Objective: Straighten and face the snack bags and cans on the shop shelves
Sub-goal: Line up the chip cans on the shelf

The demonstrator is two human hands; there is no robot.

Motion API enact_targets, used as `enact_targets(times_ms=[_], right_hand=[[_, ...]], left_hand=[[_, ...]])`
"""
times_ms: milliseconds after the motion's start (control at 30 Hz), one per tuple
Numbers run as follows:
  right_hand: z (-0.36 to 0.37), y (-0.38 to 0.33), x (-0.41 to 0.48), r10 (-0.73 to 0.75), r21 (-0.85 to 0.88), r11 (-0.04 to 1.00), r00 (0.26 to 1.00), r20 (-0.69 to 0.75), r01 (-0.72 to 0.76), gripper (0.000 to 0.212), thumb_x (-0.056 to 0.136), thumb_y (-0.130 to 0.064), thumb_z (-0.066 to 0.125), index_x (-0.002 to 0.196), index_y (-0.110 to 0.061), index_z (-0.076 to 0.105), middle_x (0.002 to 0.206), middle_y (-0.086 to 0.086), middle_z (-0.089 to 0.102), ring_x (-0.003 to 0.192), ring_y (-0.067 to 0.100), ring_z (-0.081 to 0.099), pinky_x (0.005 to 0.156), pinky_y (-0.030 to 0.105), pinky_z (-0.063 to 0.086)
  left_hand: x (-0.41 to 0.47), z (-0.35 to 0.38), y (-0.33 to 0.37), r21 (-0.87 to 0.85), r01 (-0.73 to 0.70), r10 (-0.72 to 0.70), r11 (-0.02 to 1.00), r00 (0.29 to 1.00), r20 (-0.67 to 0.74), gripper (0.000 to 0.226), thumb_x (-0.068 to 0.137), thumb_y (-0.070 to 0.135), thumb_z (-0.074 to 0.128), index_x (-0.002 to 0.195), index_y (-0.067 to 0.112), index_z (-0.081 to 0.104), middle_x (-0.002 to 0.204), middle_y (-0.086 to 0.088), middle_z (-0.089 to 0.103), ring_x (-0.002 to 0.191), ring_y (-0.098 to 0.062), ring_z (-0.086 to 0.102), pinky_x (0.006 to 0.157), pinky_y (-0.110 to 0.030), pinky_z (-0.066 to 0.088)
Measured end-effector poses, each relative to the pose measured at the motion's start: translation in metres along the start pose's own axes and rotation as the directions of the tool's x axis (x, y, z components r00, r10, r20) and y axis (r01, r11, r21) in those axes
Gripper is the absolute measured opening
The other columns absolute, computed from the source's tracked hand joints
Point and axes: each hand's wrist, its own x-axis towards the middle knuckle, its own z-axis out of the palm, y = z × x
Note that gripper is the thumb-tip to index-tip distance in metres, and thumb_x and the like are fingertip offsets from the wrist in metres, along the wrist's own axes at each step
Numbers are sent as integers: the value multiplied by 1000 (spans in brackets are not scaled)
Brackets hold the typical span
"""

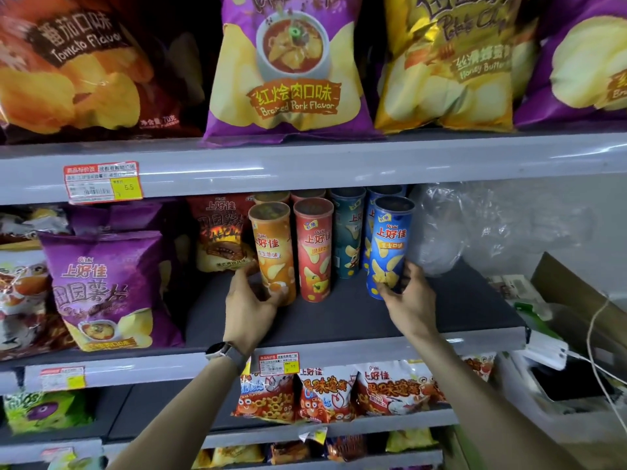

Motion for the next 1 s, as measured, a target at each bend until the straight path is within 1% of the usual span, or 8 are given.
enact_targets(times_ms=[100,200,300,467,767,867,933,1000], right_hand=[[4,0,4,3,10,1000,1000,-4,-3,59,83,-22,86,134,-23,56,120,-1,73,108,19,72,94,48,60],[8,2,4,2,0,1000,1000,-9,-2,58,85,-30,83,134,-28,53,123,-3,72,109,20,72,90,50,61],[8,-1,0,25,-79,997,1000,15,-23,58,88,-40,78,138,-30,50,125,-2,72,110,28,71,87,50,60],[9,0,-1,3,-158,987,1000,0,-3,59,90,-43,75,140,-25,50,128,1,71,114,31,68,84,44,57],[10,2,-2,-15,-210,978,1000,-20,10,62,91,-47,72,144,-27,46,130,-1,70,114,31,68,83,45,59],[12,1,-2,-15,-227,974,999,-30,8,63,90,-48,71,145,-28,46,130,0,70,113,33,68,83,46,58],[13,1,-2,-10,-252,968,1000,-27,3,66,90,-51,71,145,-25,46,129,3,69,113,35,67,83,46,57],[14,0,-2,-14,-279,960,1000,-23,7,68,88,-52,72,144,-21,47,126,7,69,111,36,66,84,46,57]], left_hand=[[-14,1,12,35,-88,92,996,983,-160,44,82,32,88,116,29,61,103,11,67,89,-12,65,77,-37,57],[-25,6,28,114,-97,116,989,978,-175,30,86,35,80,109,35,63,85,16,67,77,-9,65,67,-34,53],[-19,13,31,19,-38,41,999,974,-224,50,82,37,84,118,26,51,105,7,60,92,-20,64,74,-38,52],[-10,25,19,-7,8,-8,1000,998,-68,77,87,39,80,149,20,38,138,-5,53,119,-26,63,100,-44,55],[-10,29,16,-9,70,-70,998,989,-132,80,81,21,85,149,16,42,138,-7,49,121,-27,58,100,-41,52],[-23,28,25,-29,9,-17,1000,963,-269,56,82,17,81,131,19,54,121,-1,58,113,-25,59,89,-35,49],[-33,32,36,32,71,-62,997,971,-233,35,87,34,78,118,31,62,90,13,65,95,-25,67,81,-39,54],[-38,40,45,188,174,-147,967,978,-150,34,86,59,73,113,40,68,82,14,70,96,-29,72,81,-39,56]])
